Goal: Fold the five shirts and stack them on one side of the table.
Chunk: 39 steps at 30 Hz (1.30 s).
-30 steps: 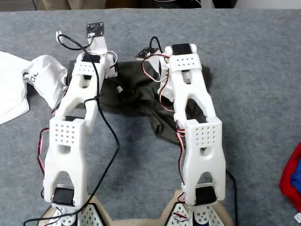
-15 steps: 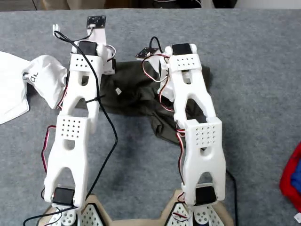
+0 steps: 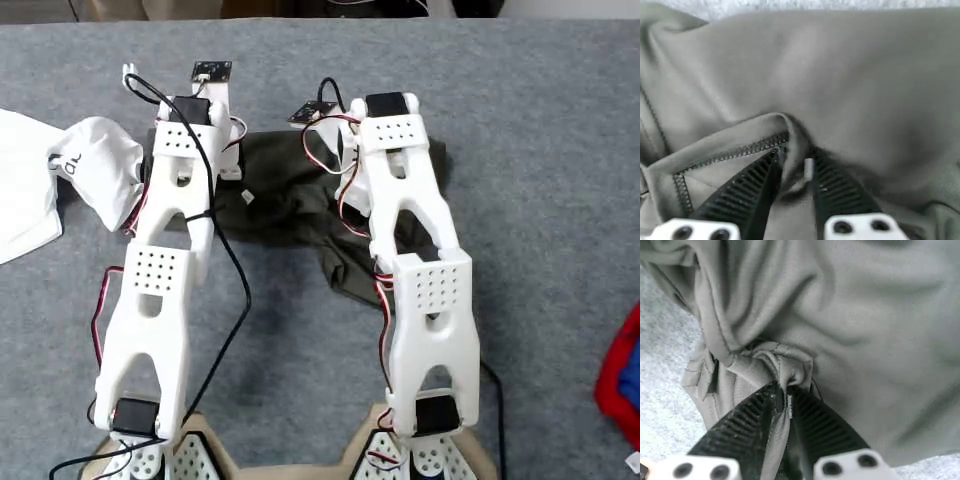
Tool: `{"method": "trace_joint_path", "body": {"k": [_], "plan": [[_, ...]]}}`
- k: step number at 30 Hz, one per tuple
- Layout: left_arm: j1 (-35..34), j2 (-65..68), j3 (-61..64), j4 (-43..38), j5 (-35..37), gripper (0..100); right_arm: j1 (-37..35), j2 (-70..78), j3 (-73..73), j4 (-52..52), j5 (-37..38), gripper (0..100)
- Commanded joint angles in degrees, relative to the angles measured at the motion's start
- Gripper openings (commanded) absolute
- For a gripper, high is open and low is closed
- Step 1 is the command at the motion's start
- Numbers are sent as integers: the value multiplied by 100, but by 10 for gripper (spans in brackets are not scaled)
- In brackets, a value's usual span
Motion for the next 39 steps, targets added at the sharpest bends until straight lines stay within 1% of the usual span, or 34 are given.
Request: {"method": "trace_joint_path", "body": {"k": [1, 7, 10, 14, 18, 21, 27, 32, 34, 36, 37, 39], "plan": [[-79, -84, -290, 9, -26, 20, -40, -31, -242, -18, -18, 9], [-264, -92, -404, 79, -18, 19, -31, -40, -251, 0, -18, 9], [-422, -92, -958, 422, -18, 19, -31, -57, -259, 97, -9, 9], [-695, -145, -1644, 475, -26, 19, -22, -154, -418, 114, -70, 9], [-941, -532, -1591, 387, -53, 19, -22, -356, -444, 70, -387, 9], [-1090, -549, -1609, -193, -18, 19, -40, -400, -444, -158, -677, 9], [-1108, -462, -1600, -2233, -18, 19, -31, -391, -444, -598, -1354, 9], [-985, -286, -1556, -3622, -9, 19, -66, -374, -409, -633, -1407, 9], [-958, -154, -1582, -3912, -9, 19, -57, -374, -435, -633, -1407, 9], [-923, -75, -1609, -3930, -44, 19, -40, -374, -435, -642, -1407, 9], [-932, -22, -1609, -3895, -44, 19, -40, -374, -409, -686, -1407, 9], [-985, 4, -1609, -3429, -44, 19, -31, -374, -400, -686, -1380, 9]]}}
